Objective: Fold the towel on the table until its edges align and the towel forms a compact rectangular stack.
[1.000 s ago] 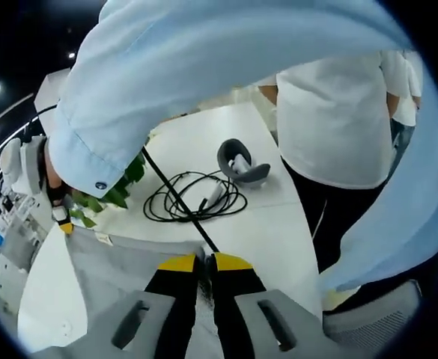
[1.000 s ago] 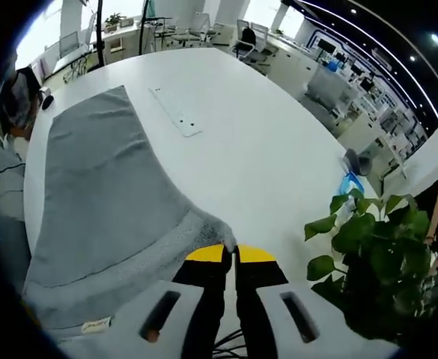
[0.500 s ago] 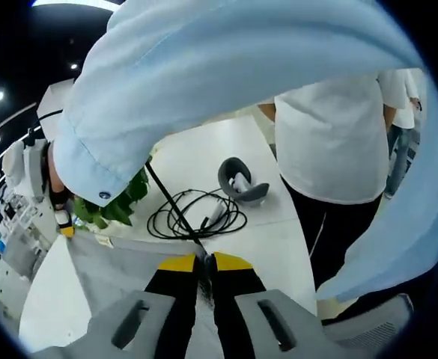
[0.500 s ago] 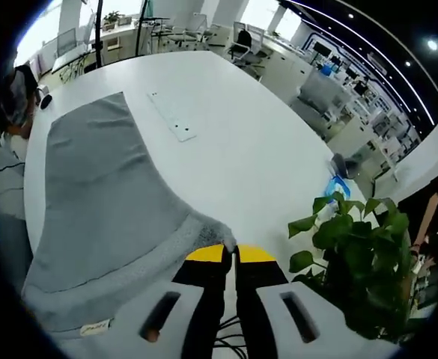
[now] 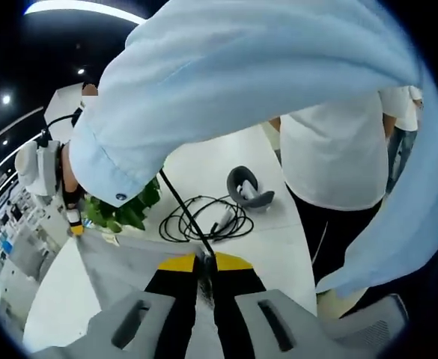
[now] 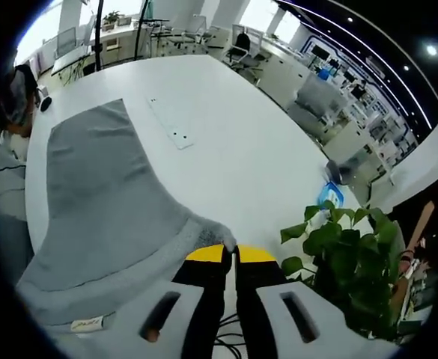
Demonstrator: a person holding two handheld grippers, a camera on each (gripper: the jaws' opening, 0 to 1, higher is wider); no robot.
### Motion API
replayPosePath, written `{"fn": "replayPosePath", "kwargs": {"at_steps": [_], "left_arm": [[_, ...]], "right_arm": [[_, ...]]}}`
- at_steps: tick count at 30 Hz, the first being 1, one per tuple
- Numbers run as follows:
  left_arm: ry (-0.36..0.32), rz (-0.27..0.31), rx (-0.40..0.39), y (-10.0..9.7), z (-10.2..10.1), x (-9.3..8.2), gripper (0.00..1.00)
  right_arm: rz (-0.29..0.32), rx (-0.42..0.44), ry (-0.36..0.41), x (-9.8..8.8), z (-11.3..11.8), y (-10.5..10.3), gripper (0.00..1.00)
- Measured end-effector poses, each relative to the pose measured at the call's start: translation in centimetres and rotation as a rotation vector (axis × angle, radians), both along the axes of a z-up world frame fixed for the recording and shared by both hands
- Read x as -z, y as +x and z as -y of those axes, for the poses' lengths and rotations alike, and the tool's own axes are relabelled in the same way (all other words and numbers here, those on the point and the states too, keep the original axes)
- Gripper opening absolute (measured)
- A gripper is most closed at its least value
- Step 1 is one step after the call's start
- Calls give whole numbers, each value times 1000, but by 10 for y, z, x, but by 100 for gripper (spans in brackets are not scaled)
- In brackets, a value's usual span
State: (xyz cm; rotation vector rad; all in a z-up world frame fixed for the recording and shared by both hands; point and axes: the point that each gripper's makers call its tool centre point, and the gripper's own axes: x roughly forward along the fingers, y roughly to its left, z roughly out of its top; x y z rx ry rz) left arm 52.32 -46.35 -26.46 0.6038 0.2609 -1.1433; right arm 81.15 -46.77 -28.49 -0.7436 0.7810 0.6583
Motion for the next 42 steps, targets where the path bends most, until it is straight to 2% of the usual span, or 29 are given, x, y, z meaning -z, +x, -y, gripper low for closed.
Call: {"fn": "replayPosePath", "kwargs": {"at_steps": [12,14,30,35,38,42], "left_arm": [[-58,36,-65,5,-48,-40,7],[-64,38,-73,5,-54,-43,7],[-112,83,-161,9,-121,-79,7],[-127,100,-185,11,-138,-91,7],[-133,107,-196,12,-149,-94,7],[-145,106,-219,13,-165,-96,7]], "right_arm": [[26,-40,1,-24,-42,4,1],[30,-46,3,-29,-49,11,1],[66,-129,7,-60,-132,6,1],[82,-150,15,-73,-154,17,2],[87,-164,17,-76,-170,10,2],[91,-183,15,-78,-188,15,2]]}}
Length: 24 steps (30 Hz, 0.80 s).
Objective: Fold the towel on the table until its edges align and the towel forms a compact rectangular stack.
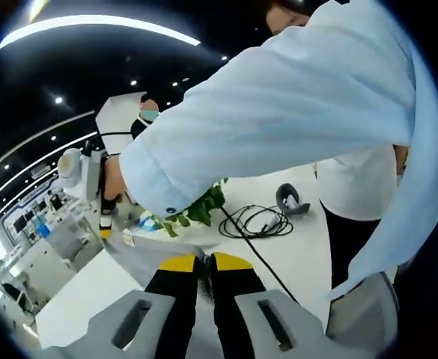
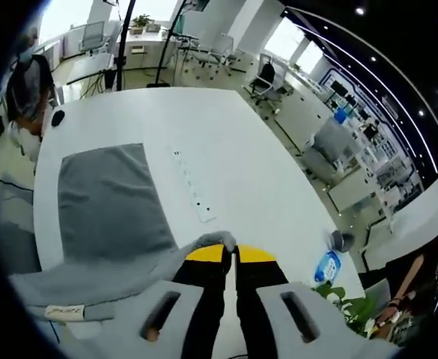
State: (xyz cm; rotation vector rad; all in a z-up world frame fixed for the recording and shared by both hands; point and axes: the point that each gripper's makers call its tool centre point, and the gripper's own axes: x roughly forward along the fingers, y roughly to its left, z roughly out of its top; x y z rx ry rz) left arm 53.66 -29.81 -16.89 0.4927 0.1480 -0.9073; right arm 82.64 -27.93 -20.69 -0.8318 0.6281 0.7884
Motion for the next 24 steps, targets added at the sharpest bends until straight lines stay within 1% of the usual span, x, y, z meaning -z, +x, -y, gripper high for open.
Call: {"fn": "replayPosePath", "kwargs": {"at_steps": [2,4,6,8,10,12,14,18,24], "left_arm": [[-3,-1,-11,0,-8,0,7],[-3,-3,-20,0,-14,1,7],[-11,-7,-34,1,-23,1,7],[-13,-8,-44,1,-29,1,7],[-12,-10,-56,1,-37,1,7],[-13,-10,-66,1,-44,1,7],[-16,-12,-75,1,-50,1,7],[-16,-13,-90,1,-60,2,7],[-18,-16,-111,0,-75,4,7]], "right_arm": [[-3,-9,0,0,-9,3,2],[-6,-17,-2,3,-17,-3,2],[-8,-27,-3,4,-26,1,2],[-9,-32,-4,5,-31,-5,2],[-11,-42,-6,6,-40,-6,2],[-12,-50,-5,5,-46,0,2],[-12,-60,-8,6,-55,3,2],[-14,-77,-7,7,-71,-2,2],[-16,-100,-6,9,-93,0,2]]}}
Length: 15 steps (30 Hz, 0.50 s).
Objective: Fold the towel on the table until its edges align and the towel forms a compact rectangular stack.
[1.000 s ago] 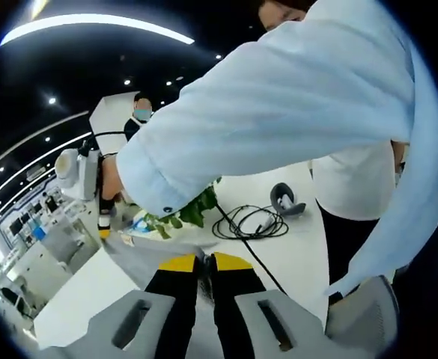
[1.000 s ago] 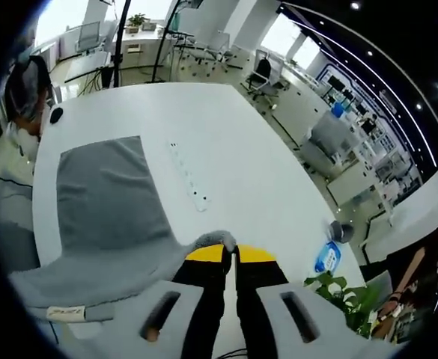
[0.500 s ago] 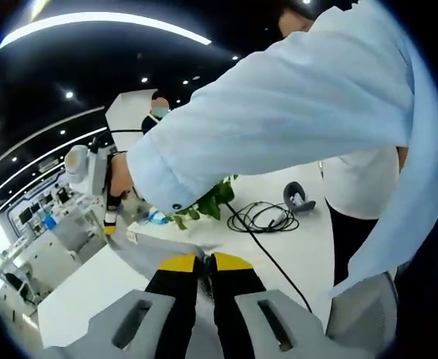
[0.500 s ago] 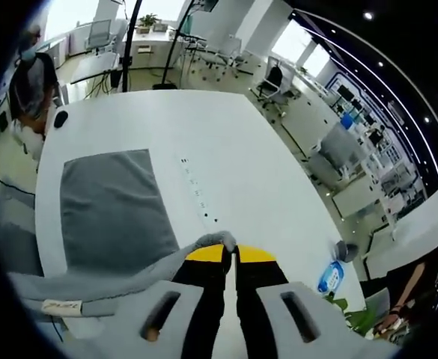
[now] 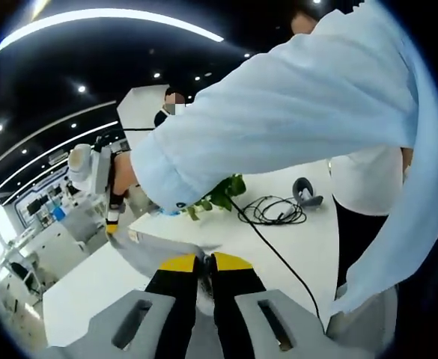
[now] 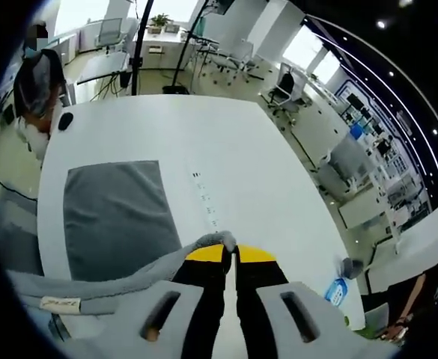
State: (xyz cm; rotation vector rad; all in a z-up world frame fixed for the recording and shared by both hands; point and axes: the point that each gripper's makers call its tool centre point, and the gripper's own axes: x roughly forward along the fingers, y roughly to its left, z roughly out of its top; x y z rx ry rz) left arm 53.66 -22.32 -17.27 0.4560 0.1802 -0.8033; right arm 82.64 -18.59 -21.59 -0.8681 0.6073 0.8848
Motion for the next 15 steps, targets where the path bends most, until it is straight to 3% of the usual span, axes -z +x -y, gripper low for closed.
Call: {"fn": "replayPosePath", "kwargs": {"at_steps": [10,14,15], "left_arm": [[-6,-15,-38,-1,-27,8,7],[-11,-25,-57,-1,-42,12,7],[-11,-26,-60,-1,-45,13,7]], "right_arm": [[-13,-34,-3,12,-34,-10,2],[-20,-50,-4,17,-52,-1,2],[-22,-55,-5,19,-57,-8,2]]}}
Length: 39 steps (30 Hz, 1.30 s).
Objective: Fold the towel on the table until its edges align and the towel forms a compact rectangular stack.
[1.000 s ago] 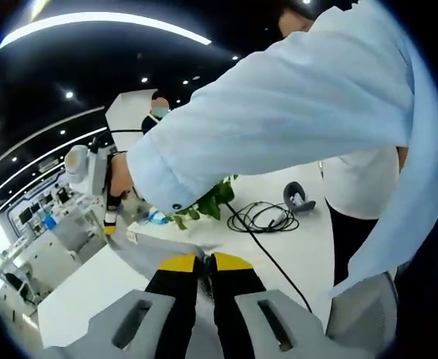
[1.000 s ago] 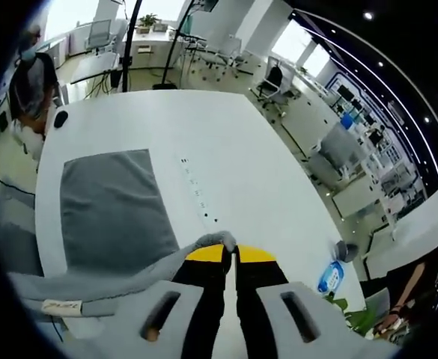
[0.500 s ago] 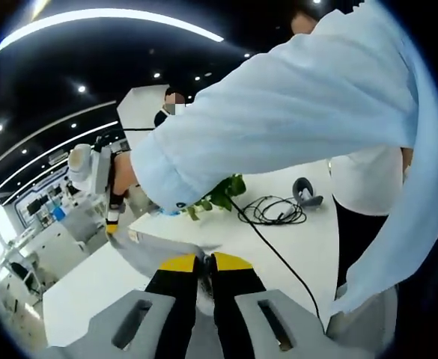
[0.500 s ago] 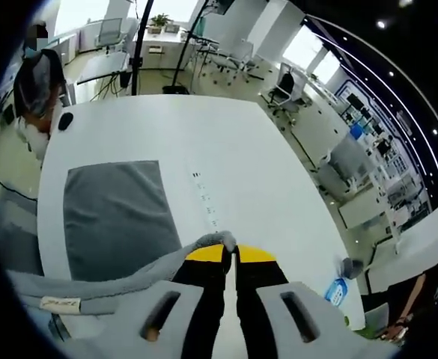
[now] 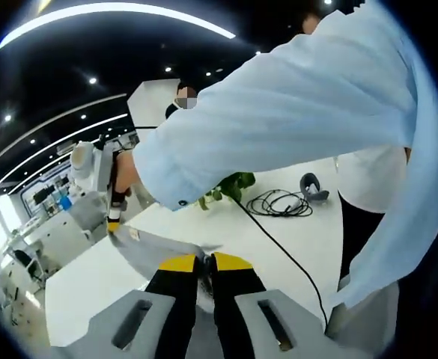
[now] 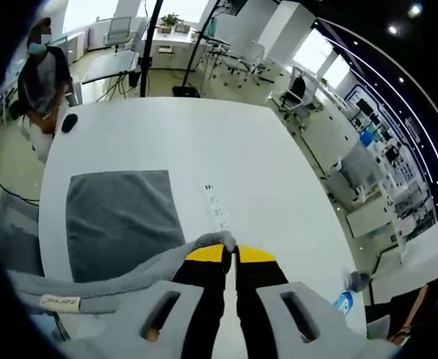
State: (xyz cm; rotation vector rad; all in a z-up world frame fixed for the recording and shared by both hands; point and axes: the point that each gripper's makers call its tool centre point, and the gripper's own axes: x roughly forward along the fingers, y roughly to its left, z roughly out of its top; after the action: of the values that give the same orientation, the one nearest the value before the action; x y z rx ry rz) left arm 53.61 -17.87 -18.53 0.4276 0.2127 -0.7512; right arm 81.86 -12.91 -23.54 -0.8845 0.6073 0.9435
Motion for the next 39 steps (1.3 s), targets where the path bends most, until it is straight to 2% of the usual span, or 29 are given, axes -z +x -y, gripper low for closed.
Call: {"fn": "replayPosePath", "kwargs": {"at_steps": [3,6,11,17,19,22,25,27,33,34,39], "left_arm": [[-2,-7,-11,0,-9,4,7],[-4,-19,-22,1,-20,11,7],[-12,-37,-29,6,-38,24,7],[-25,-68,-47,9,-55,43,7],[-30,-73,-53,9,-58,47,7],[-29,-84,-57,9,-63,55,8],[-19,-97,-63,8,-72,68,8],[-19,-114,-70,7,-78,77,8],[2,-143,-91,4,-99,101,8],[3,-146,-95,4,-102,104,8],[1,-155,-119,6,-121,115,8]], "right_arm": [[-3,-11,-4,5,-11,-5,2],[-9,-19,-12,12,-22,-1,2],[-10,-16,-18,20,-31,12,2],[-32,-5,-34,39,-32,6,2],[-41,-5,-34,45,-36,13,2],[-50,-13,-38,55,-44,10,2],[-61,-21,-42,67,-54,6,2],[-70,-26,-44,75,-61,13,2],[-93,-36,-49,97,-73,-1,2],[-97,-37,-50,99,-76,7,2],[-97,-20,-40,102,-84,7,2]]}}
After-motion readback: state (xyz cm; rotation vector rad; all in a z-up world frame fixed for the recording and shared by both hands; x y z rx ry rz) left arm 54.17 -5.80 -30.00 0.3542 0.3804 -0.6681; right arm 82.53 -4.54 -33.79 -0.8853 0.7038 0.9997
